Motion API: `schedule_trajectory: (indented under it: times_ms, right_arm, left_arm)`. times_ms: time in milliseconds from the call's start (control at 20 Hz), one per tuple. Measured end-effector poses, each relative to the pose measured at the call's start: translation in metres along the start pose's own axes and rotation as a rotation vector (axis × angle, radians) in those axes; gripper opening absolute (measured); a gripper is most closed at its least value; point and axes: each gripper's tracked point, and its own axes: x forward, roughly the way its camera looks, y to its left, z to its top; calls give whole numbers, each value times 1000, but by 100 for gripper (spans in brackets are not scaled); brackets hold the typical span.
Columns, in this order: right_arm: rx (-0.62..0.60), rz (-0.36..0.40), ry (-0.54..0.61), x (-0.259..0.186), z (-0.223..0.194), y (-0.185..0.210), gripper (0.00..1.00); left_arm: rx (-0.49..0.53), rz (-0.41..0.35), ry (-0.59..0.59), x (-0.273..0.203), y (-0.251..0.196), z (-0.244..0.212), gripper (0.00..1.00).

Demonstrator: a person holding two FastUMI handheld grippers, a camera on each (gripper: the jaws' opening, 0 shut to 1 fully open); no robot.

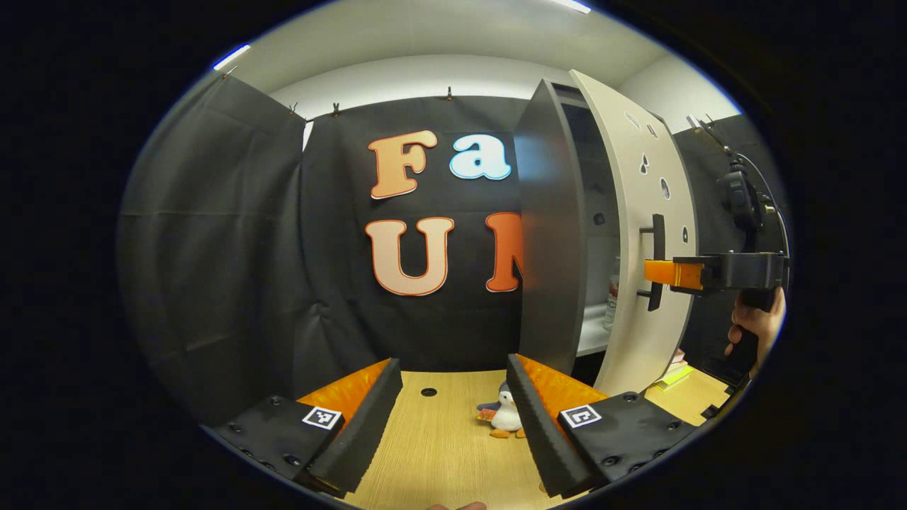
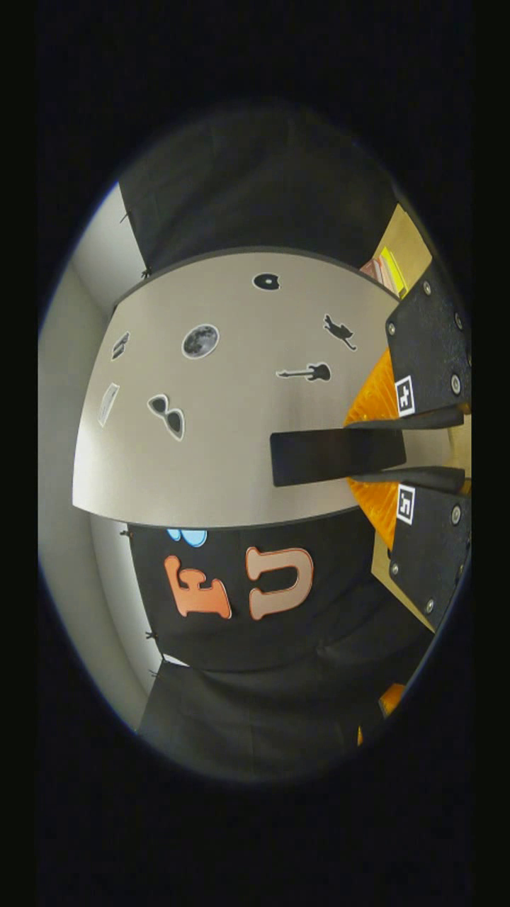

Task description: Open the cabinet door with the right hand, grasp the bottle in the cabinet with the left hand and place it on the coaster, then close the cabinet door with the right hand.

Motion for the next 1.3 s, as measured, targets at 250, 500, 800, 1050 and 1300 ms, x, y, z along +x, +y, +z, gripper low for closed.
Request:
schedule_trajectory:
  times_ms: [250,500,800,1050,1300]
  right_arm:
    - [-13,-53,3,-39,1,-24,20]
    - [12,-86,3,-72,3,-48,17]
    - [12,-116,15,-99,4,-69,17]
    - [31,-102,17,-122,1,-92,17]
    - [34,-66,16,-129,4,-100,17]
  left_arm:
    - [1,-53,-9,-4,-6,2,96]
    - [0,-88,-9,-18,-21,-7,99]
    - [-17,-120,-24,-26,-35,-8,99]
    - [-18,-127,-25,-34,-57,-7,99]
    - [-13,-110,-28,-37,-87,-5,99]
